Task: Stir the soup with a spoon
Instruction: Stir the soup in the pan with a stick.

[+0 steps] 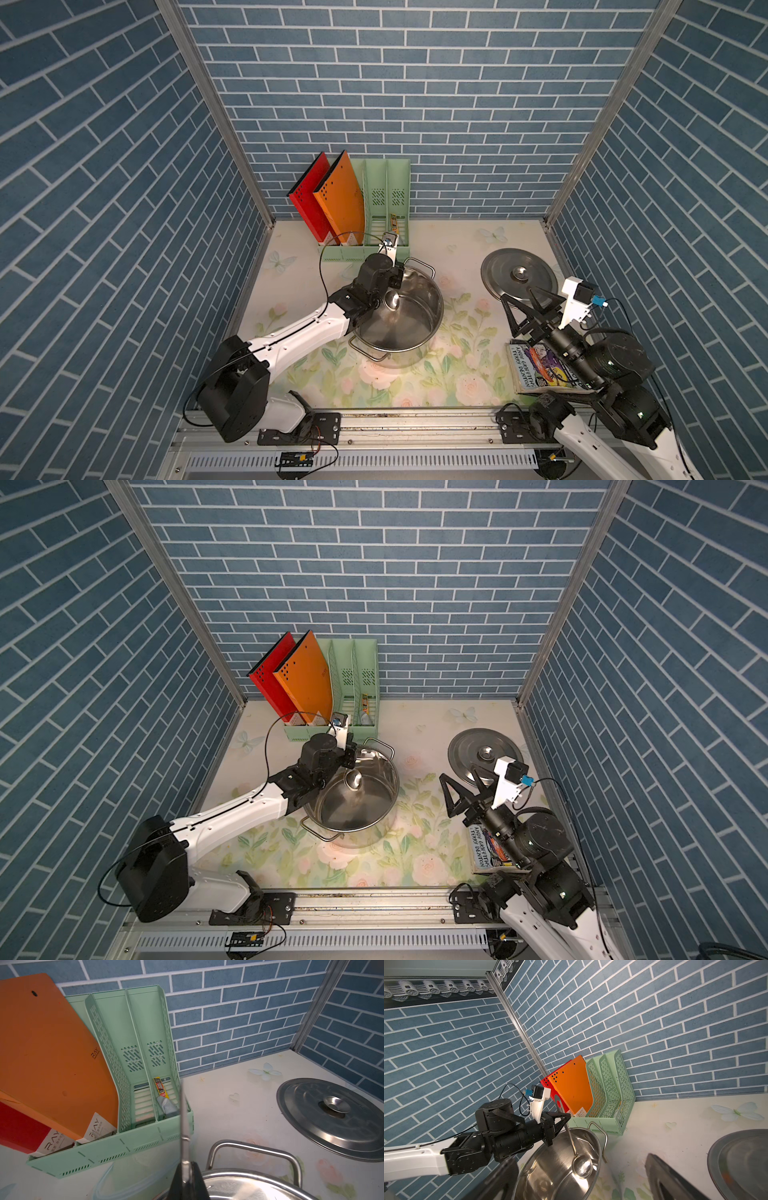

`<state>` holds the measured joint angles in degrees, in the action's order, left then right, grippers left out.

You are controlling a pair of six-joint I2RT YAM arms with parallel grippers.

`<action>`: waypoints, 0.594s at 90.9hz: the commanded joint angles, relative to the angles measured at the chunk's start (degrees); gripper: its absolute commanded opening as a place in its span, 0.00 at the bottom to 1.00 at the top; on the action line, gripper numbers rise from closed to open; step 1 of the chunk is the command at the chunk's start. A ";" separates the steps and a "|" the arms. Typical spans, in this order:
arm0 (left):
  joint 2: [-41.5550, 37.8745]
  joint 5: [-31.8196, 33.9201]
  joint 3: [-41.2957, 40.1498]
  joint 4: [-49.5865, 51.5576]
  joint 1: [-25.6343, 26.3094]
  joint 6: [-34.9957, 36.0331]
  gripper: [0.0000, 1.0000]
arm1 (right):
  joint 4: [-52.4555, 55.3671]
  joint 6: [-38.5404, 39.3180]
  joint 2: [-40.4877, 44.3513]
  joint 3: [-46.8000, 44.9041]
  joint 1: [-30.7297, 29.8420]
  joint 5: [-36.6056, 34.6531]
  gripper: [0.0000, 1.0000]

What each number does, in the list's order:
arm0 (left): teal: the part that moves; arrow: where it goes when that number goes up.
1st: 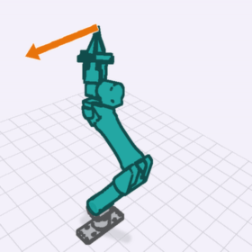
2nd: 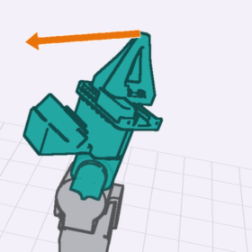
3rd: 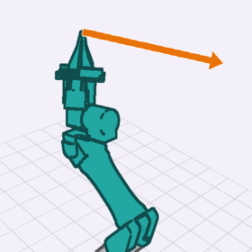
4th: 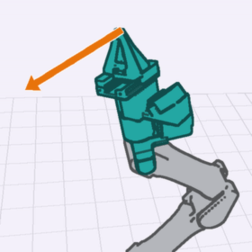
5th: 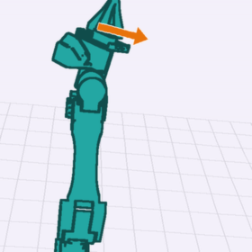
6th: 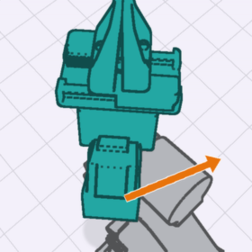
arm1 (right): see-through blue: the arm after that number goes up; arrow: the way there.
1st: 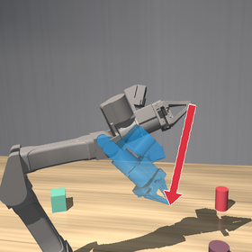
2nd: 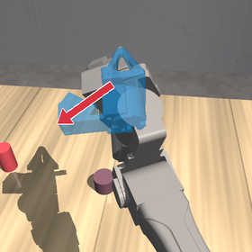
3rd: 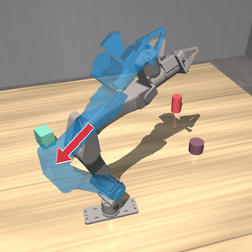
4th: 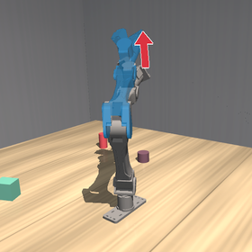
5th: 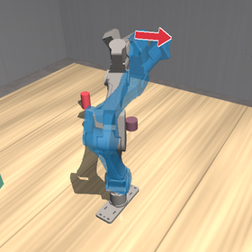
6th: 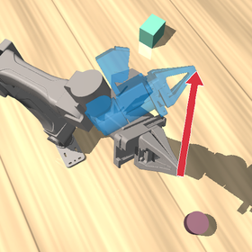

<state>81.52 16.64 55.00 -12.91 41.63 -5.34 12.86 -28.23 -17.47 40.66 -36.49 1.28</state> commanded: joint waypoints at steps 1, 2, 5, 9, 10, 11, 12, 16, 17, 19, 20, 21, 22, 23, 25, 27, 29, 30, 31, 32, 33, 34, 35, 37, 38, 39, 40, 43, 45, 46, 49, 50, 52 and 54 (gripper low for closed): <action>1.29 -4.74 1.87 -3.96 2.25 1.71 0.00 | 1.51 -0.16 1.33 1.27 -0.22 -1.66 1.00; 1.42 -4.94 1.91 -4.05 2.50 1.77 0.00 | 1.53 -0.16 1.36 1.26 -0.23 -1.64 1.00; 1.70 -5.50 2.02 -4.18 3.44 1.78 0.00 | 1.63 -0.16 1.44 1.18 -0.25 -1.82 1.00; 1.89 -5.74 2.04 -4.27 4.77 1.76 0.00 | 1.68 -0.06 1.48 1.11 -0.25 -1.88 1.00; 1.94 -5.74 2.04 -4.34 5.13 1.75 0.00 | 1.62 -0.06 1.48 1.09 -0.25 -1.93 1.00; 1.96 -5.74 2.00 -4.42 5.48 1.75 0.00 | 1.58 -0.07 1.48 1.09 -0.25 -1.96 1.00; 1.97 -5.79 1.93 -4.54 5.83 1.74 0.00 | 1.57 -0.07 1.48 1.09 -0.25 -1.97 1.00; 1.90 -5.76 1.55 -4.99 7.45 1.71 0.00 | 1.43 -0.01 1.40 1.02 -0.25 -1.96 1.00; 1.90 -5.76 1.41 -5.09 7.83 1.72 0.00 | 1.40 0.00 1.35 1.01 -0.25 -1.97 1.00; 1.81 -5.62 1.29 -5.26 8.68 1.74 0.00 | 1.32 0.01 1.31 0.95 -0.25 -1.87 1.00; 1.72 -5.51 1.27 -5.32 9.06 1.74 0.00 | 1.26 0.01 1.31 0.93 -0.20 -1.88 1.00; 1.72 -5.36 1.21 -5.30 9.38 1.74 0.00 | 1.18 0.01 1.26 0.88 -0.18 -1.89 1.00; 1.76 -5.29 1.14 -5.34 9.76 1.74 0.00 | 1.15 -0.03 1.26 0.85 -0.22 -1.89 1.00; 1.78 -5.21 1.11 -5.36 10.17 1.78 0.00 | 1.00 -0.03 1.23 0.75 -0.23 -1.85 1.00; 1.69 -5.02 0.97 -5.44 10.92 1.88 0.00 | 0.86 -0.06 1.11 0.56 -0.24 -1.84 1.00; 1.62 -4.82 0.80 -5.43 11.63 2.04 0.00 | 0.68 -0.07 1.06 0.45 -0.25 -1.69 1.00; 1.36 -4.39 0.63 -5.41 12.47 2.12 0.00 | 0.52 -0.14 0.96 0.35 -0.20 -1.58 1.00; 1.28 -4.15 0.50 -5.39 12.84 2.24 0.00 | 0.38 -0.15 0.96 0.32 -0.18 -1.51 1.00; 1.19 -3.98 0.39 -5.30 13.21 2.43 0.00 | 0.30 -0.15 0.89 0.26 -0.22 -1.51 1.00; 1.06 -3.81 0.29 -5.20 13.52 2.52 0.00 | 0.22 -0.11 0.87 0.19 -0.23 -1.44 1.00; 0.90 -3.59 0.15 -5.11 13.90 2.66 0.00 | 0.18 -0.18 0.83 0.15 -0.20 -1.36 1.00; 0.65 -3.39 0.04 -4.98 14.30 2.68 0.00 | 0.12 -0.21 0.80 0.09 -0.22 -1.32 1.00; 0.48 -3.25 -0.10 -4.83 14.64 2.70 0.00 | 0.05 -0.23 0.79 0.02 -0.24 -1.30 1.00; 0.22 -2.84 -0.43 -4.45 15.26 2.77 0.00 | -0.08 -0.31 0.71 -0.08 -0.24 -1.17 1.00; 0.00 -2.58 -0.60 -4.25 15.52 2.83 0.00 | -0.14 -0.32 0.70 -0.12 -0.25 -1.14 1.00; -0.15 -2.32 -0.78 -4.07 15.90 2.85 0.00 | -0.17 -0.37 0.69 -0.18 -0.20 -1.12 1.00; -0.45 -2.01 -1.00 -3.89 16.19 2.87 0.00 | -0.23 -0.40 0.69 -0.25 -0.23 -1.11 1.00; -1.11 -1.19 -1.55 -3.00 17.10 2.88 0.00 | -0.52 -0.49 0.69 -0.50 -0.22 -1.08 1.00; -1.63 -0.65 -2.00 -2.47 17.64 2.84 0.00 | -0.66 -0.55 0.69 -0.68 -0.24 -1.01 1.00; -1.89 -0.39 -2.22 -2.08 17.89 2.82 0.00 | -0.74 -0.57 0.69 -0.76 -0.25 -0.97 1.00; -2.84 0.49 -2.93 -1.13 18.50 2.63 0.00 | -1.00 -0.66 0.69 -0.95 -0.20 -0.93 1.00; -3.16 0.80 -3.26 -0.83 18.72 2.49 0.00 | -1.09 -0.68 0.64 -0.99 -0.23 -0.97 1.00; -4.18 1.36 -3.81 -0.38 19.05 2.21 0.00 | -1.26 -0.68 0.61 -1.13 -0.24 -0.89 1.00; -5.07 1.85 -4.37 0.33 19.38 1.86 0.00 | -1.44 -0.69 0.56 -1.23 -0.25 -0.88 1.00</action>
<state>80.47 14.63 52.97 -14.98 59.37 -3.14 13.78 -28.25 -16.78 40.36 -36.49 0.25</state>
